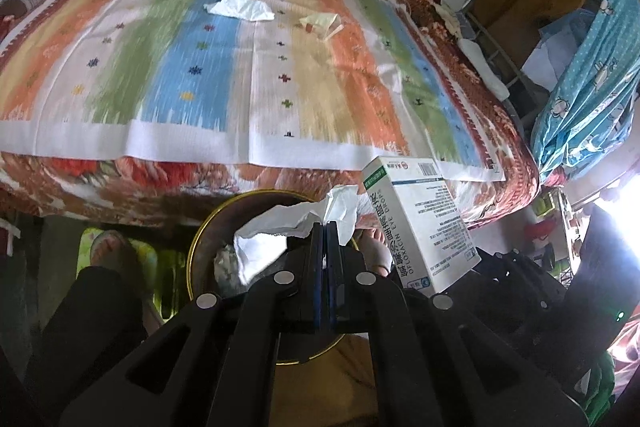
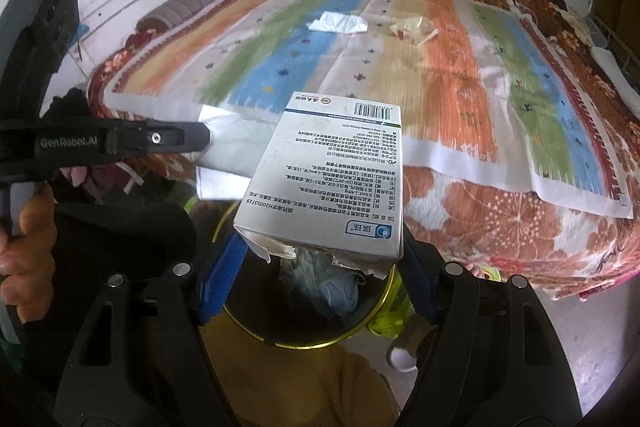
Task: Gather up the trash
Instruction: 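Carry the white tissue and medicine box with both tools over the bin, then open both tools to drop the tissue and box into the bin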
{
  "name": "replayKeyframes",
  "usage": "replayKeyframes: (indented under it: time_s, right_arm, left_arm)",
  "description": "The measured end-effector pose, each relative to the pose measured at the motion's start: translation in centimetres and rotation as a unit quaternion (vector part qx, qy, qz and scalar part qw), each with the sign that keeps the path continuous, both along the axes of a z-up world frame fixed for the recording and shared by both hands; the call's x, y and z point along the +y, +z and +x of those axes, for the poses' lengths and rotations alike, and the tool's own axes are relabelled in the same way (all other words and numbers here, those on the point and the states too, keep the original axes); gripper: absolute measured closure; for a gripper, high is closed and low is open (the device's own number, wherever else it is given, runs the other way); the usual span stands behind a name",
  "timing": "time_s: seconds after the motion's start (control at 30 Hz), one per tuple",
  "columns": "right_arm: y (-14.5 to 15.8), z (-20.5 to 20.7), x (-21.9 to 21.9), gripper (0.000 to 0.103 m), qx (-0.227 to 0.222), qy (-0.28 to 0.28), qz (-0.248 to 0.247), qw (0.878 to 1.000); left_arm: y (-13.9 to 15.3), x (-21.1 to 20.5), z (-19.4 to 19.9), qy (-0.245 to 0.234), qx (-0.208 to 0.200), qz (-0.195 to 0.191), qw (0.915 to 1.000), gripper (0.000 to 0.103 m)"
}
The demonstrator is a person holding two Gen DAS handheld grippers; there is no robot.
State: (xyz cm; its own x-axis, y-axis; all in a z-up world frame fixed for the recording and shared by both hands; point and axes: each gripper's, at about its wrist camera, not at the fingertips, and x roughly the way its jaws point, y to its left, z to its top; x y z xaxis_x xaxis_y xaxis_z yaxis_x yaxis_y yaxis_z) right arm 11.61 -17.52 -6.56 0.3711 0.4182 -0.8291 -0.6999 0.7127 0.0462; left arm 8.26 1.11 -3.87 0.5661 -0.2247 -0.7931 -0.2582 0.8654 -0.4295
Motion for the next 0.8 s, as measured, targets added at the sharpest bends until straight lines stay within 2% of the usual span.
replayKeyframes:
  time_s: [0.43,0.63,0.8]
  right_arm:
    - [-3.1,0.1,1.0,0.035,0.036,0.016,-0.061,0.997]
    - [-5.1,0.6,1.4,0.035,0.073,0.014,-0.080,0.994]
    - [-6.3,0.8,1.8,0.035,0.095,0.016,-0.095,0.991]
  left_arm:
    - [-3.6,-0.4,1.0,0.013,0.069,0.008,0.9975,0.102]
    - [-5.0,0.1,1.5,0.029,0.093,-0.001,0.9953,0.102]
    - [-5.9,0.0,2.0,0.030,0.109,0.007,0.9936,0.102]
